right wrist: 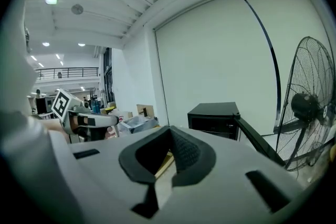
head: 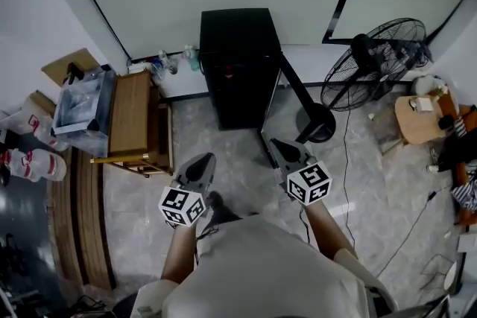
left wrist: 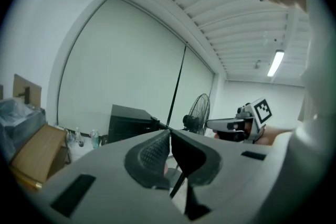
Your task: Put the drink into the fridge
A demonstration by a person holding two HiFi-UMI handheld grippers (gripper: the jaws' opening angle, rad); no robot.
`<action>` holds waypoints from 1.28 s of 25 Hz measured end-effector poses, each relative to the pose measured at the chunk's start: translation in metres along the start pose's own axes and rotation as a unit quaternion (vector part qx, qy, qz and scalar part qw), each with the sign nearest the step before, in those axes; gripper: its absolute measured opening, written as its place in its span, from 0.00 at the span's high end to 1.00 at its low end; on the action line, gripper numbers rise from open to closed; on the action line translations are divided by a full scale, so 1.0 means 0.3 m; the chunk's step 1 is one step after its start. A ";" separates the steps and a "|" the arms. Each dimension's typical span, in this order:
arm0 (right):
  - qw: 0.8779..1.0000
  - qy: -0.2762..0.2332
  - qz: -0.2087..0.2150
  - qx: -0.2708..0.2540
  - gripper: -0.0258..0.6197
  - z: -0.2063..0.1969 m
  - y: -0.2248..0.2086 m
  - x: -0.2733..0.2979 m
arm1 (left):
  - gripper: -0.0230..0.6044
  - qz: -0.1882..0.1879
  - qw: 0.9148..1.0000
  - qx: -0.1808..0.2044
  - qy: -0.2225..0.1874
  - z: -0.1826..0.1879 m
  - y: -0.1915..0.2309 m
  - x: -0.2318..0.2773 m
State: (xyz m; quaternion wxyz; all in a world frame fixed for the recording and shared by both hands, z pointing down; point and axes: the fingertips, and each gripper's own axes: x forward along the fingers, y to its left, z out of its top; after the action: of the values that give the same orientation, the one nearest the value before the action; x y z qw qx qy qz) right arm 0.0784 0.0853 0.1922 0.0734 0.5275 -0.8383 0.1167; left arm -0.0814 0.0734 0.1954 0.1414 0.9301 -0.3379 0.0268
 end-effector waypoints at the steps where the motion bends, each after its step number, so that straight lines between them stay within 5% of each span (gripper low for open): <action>1: 1.000 0.000 0.001 -0.001 0.96 -0.009 0.002 -0.029 | 0.95 0.006 1.000 -0.009 -0.006 -0.006 -0.022 -0.019; 9: 1.000 0.008 0.010 0.006 0.96 -0.094 0.017 -0.171 | 0.95 0.039 0.999 -0.010 0.000 -0.069 -0.138 -0.140; 23: 0.999 -0.022 -0.028 -0.022 0.96 -0.060 0.093 -0.138 | 0.95 0.052 0.998 0.046 0.009 -0.022 0.025 -0.273; 32: 0.997 -0.044 -0.057 -0.002 0.96 -0.030 0.076 -0.110 | 0.95 0.052 0.998 0.036 0.001 -0.012 0.107 -0.307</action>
State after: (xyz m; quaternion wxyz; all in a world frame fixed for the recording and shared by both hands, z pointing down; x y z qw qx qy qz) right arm 0.0722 0.1259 0.1899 0.0439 0.5793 -0.8092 0.0876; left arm -0.1725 0.1080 0.1935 0.1072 0.9158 -0.3842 0.0472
